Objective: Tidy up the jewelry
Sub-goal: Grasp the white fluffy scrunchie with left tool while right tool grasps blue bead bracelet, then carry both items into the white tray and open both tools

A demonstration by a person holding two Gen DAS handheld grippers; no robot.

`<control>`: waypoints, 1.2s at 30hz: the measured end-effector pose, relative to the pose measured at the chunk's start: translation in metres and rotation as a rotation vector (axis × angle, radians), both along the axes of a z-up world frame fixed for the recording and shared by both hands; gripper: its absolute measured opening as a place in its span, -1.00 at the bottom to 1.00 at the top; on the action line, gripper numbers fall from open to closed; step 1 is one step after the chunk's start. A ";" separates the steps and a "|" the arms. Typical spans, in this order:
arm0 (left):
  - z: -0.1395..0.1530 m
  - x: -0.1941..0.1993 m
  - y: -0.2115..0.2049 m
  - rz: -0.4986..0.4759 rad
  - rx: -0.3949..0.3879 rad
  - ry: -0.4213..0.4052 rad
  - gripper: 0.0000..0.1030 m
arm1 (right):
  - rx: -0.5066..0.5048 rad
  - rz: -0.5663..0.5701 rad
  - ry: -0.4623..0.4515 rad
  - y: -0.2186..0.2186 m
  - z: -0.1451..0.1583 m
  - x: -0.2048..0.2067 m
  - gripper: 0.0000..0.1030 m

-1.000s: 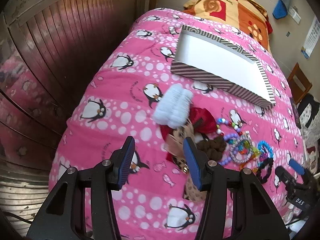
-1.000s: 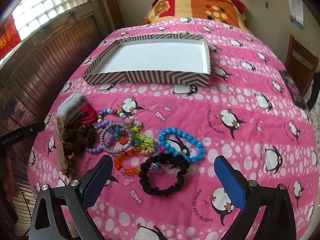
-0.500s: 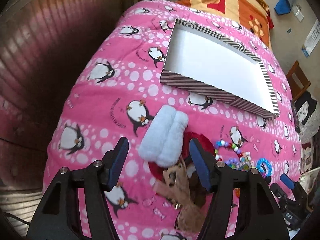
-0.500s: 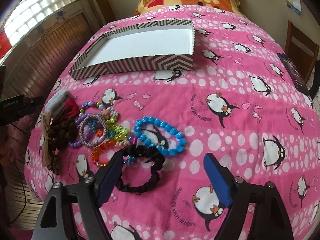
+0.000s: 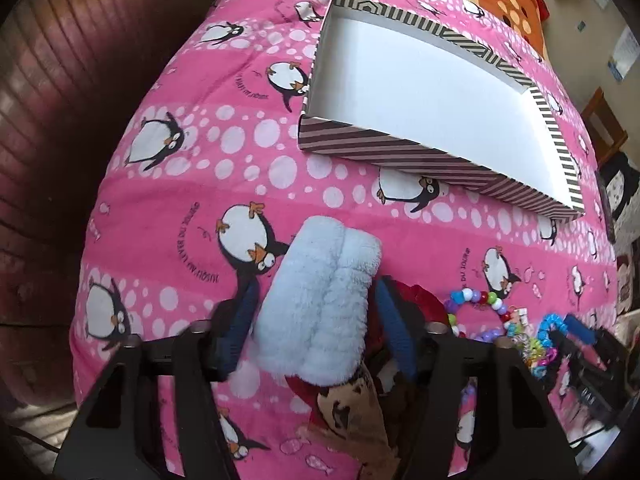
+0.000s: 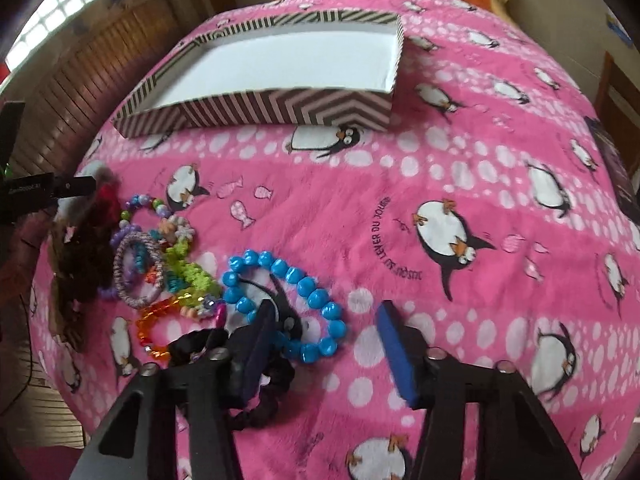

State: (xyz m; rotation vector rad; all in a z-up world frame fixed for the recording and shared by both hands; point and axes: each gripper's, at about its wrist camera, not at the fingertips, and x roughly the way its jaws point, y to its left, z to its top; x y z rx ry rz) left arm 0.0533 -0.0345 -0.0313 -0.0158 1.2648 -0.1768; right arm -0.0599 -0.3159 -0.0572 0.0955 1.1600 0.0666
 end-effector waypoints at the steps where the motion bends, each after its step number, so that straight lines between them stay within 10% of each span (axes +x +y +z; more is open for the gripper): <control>1: -0.003 0.002 0.000 -0.003 0.004 0.009 -0.20 | -0.016 0.005 -0.014 0.000 0.000 0.002 -0.33; 6: 0.002 0.004 0.005 0.009 -0.014 -0.014 -0.44 | -0.018 0.034 -0.032 -0.001 0.004 0.008 -0.85; 26: 0.083 0.030 -0.022 -0.021 -0.031 -0.188 -0.44 | 0.030 0.007 -0.289 -0.016 0.118 0.052 -0.85; 36: 0.058 0.089 -0.050 0.010 -0.016 -0.143 -0.44 | 0.086 0.043 -0.242 0.000 0.099 0.121 -0.85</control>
